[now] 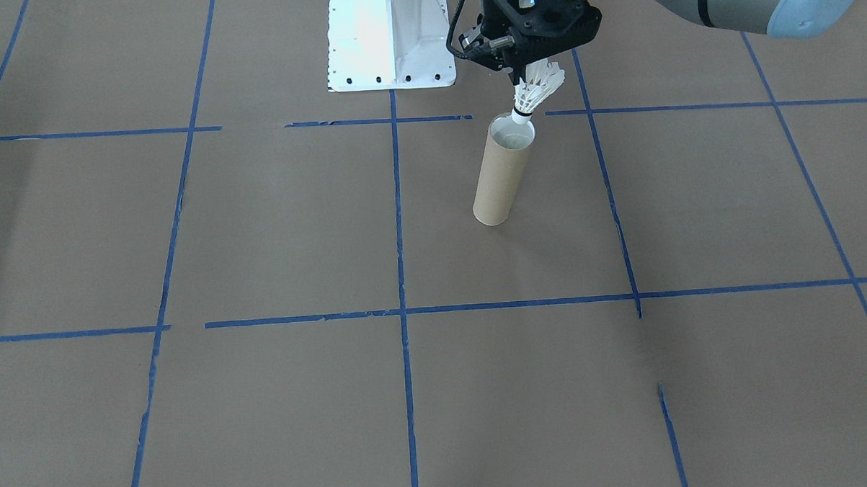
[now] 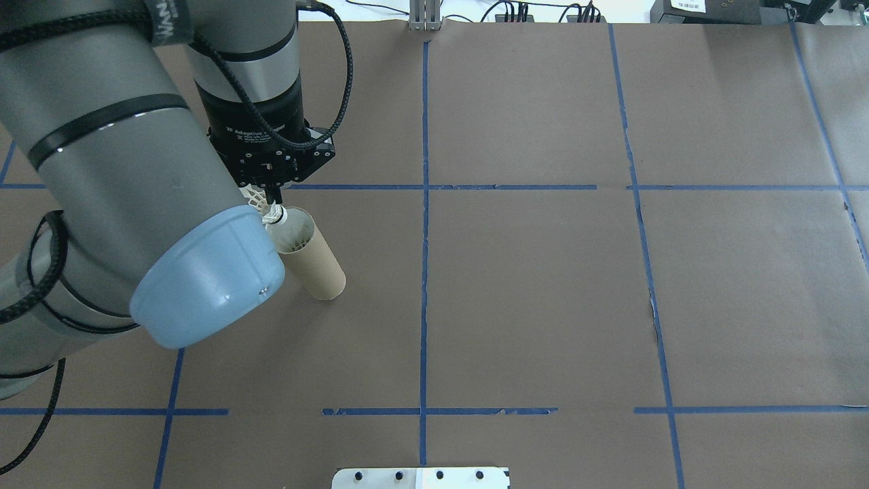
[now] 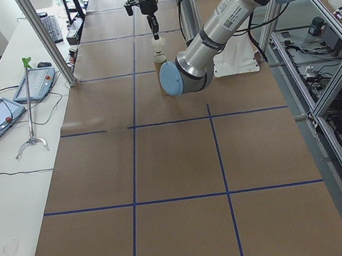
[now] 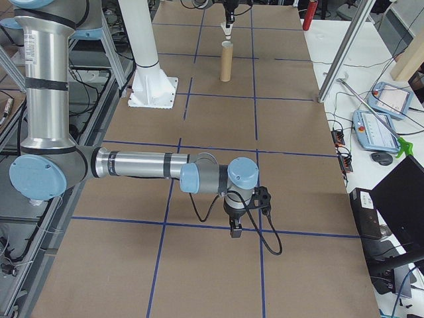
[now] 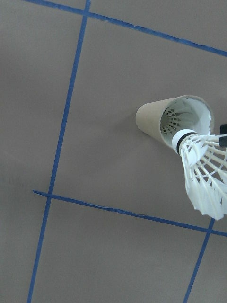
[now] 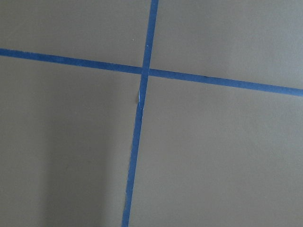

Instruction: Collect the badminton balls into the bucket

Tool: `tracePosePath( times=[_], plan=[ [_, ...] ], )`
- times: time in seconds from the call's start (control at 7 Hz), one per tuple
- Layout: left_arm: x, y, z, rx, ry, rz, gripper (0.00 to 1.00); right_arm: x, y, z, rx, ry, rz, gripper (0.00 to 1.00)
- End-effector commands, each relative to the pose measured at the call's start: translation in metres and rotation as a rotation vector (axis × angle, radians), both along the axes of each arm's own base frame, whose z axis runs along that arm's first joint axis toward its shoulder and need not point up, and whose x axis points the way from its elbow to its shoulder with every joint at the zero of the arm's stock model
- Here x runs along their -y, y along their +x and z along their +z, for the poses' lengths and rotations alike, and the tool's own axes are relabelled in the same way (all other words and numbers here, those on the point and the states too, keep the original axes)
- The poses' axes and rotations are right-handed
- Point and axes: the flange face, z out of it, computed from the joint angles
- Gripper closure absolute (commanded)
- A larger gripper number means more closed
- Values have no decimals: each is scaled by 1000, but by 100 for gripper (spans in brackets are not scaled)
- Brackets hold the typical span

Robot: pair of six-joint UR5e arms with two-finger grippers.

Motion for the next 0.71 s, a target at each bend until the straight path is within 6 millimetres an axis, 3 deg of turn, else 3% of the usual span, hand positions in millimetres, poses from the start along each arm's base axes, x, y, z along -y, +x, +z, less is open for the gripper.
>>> tracePosePath(
  times=[0.0,0.57],
  plan=[
    [6,11,8,29,-24,5,100,0,0,0,0,1,0,0],
    [4,29,21,51,-43,28,100,0,0,0,0,-1,0,0]
  ],
)
